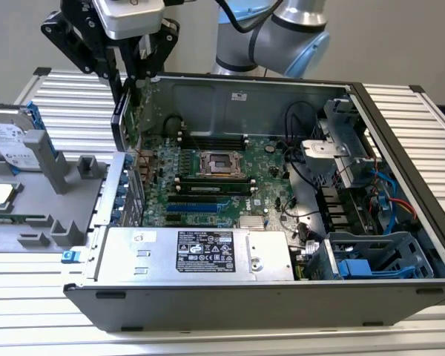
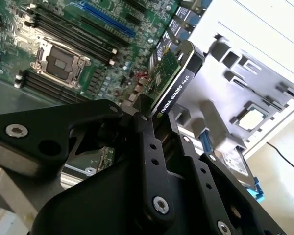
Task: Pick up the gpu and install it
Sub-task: 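Pick up the gpu and move the gpu toward the slot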
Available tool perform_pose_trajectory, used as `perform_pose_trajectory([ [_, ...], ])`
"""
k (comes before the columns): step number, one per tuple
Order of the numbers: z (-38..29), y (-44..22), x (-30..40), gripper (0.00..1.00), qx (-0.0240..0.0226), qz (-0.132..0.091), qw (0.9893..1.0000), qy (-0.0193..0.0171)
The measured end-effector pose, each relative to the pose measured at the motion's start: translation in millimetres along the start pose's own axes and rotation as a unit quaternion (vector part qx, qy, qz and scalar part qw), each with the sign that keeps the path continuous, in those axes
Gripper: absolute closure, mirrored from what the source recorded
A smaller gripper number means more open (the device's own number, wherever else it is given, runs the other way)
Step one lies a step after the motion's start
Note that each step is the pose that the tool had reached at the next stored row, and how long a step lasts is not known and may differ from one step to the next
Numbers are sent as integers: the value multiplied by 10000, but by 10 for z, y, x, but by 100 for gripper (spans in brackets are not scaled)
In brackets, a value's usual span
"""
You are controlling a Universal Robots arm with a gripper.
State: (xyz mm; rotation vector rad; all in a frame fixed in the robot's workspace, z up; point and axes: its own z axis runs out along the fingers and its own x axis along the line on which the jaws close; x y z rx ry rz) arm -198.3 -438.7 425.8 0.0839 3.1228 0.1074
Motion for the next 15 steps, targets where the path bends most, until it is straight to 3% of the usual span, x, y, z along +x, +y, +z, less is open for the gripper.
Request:
perform_pose_trajectory([
  [15,3,7,-140,100,0,0,10000,0],
])
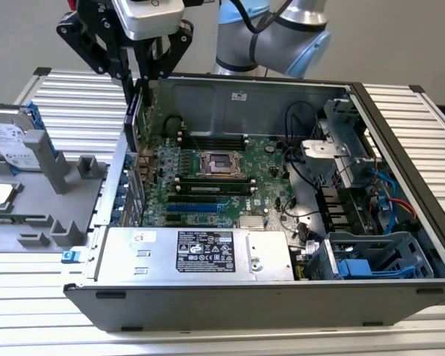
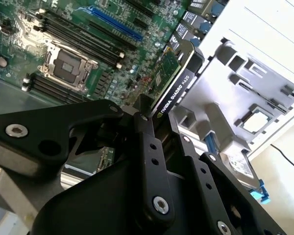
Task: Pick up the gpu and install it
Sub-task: 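Pick up the gpu and move the gpu toward the slot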
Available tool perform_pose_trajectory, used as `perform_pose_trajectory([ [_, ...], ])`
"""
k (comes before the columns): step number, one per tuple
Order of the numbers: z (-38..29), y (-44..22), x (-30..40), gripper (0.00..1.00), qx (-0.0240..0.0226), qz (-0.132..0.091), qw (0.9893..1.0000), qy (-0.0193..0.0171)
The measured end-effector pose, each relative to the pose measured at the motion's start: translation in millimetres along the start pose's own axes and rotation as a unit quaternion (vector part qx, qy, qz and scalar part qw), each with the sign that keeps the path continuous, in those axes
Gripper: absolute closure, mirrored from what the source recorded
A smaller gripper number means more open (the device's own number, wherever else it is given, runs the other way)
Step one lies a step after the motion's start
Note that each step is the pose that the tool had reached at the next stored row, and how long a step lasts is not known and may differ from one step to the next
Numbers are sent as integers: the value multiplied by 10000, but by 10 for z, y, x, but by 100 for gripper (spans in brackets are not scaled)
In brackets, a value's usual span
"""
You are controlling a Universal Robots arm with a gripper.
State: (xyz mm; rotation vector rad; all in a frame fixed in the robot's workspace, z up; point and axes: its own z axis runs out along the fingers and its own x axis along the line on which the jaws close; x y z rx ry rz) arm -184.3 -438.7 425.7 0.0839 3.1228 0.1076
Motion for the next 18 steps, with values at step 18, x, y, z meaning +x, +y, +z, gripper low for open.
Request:
perform_pose_trajectory([
  [18,3,9,-170,100,0,0,10000,0],
])
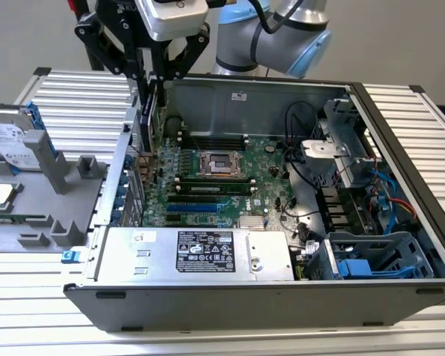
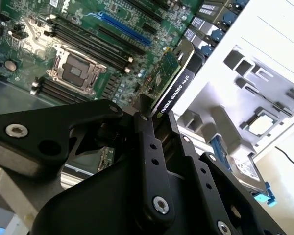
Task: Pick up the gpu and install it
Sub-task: 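Pick up the gpu and move the gpu toward the slot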
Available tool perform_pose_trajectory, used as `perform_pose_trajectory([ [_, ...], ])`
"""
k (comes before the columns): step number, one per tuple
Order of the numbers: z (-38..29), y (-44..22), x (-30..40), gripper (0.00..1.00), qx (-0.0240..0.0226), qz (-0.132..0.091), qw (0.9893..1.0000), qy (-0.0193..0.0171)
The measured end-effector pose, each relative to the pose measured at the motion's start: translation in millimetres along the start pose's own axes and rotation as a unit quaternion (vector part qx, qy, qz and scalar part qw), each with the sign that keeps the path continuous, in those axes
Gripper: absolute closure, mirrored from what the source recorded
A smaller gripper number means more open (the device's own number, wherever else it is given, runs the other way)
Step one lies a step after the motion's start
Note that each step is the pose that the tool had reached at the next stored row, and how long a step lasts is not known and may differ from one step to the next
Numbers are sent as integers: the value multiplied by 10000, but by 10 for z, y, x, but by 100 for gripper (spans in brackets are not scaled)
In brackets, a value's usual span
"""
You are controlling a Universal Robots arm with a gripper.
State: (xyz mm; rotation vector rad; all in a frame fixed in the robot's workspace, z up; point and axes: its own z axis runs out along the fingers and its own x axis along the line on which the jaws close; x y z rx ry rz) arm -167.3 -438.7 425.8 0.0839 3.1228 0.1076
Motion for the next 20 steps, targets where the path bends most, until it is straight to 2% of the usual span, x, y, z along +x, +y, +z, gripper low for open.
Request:
perform_pose_trajectory([
  [20,4,12,-228,100,0,0,10000,0],
])
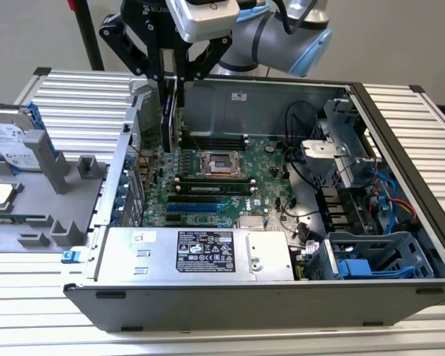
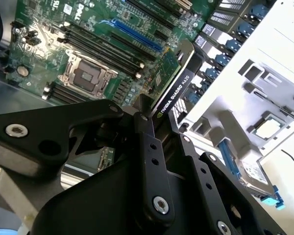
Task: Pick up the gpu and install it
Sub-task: 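Pick up the gpu and move the gpu toward the slot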
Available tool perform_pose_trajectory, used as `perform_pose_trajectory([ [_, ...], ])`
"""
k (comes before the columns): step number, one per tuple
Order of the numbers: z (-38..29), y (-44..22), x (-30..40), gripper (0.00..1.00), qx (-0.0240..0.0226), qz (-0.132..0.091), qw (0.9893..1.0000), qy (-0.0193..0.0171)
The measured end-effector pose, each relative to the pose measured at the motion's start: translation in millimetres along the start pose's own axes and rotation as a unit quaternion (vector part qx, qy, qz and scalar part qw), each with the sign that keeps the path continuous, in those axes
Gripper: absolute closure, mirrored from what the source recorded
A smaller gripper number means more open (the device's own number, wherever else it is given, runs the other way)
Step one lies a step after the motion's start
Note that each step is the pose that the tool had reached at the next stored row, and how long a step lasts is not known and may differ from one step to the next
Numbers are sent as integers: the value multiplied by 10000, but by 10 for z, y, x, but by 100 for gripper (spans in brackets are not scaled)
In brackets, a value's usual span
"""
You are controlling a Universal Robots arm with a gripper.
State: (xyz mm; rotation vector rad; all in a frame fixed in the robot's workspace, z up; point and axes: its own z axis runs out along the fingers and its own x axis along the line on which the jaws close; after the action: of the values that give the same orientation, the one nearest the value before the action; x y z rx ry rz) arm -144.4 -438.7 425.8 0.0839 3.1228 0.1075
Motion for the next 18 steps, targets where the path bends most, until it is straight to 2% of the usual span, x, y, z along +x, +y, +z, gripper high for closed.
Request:
perform_pose_trajectory([
  [18,3,9,-172,100,0,0,10000,0],
])
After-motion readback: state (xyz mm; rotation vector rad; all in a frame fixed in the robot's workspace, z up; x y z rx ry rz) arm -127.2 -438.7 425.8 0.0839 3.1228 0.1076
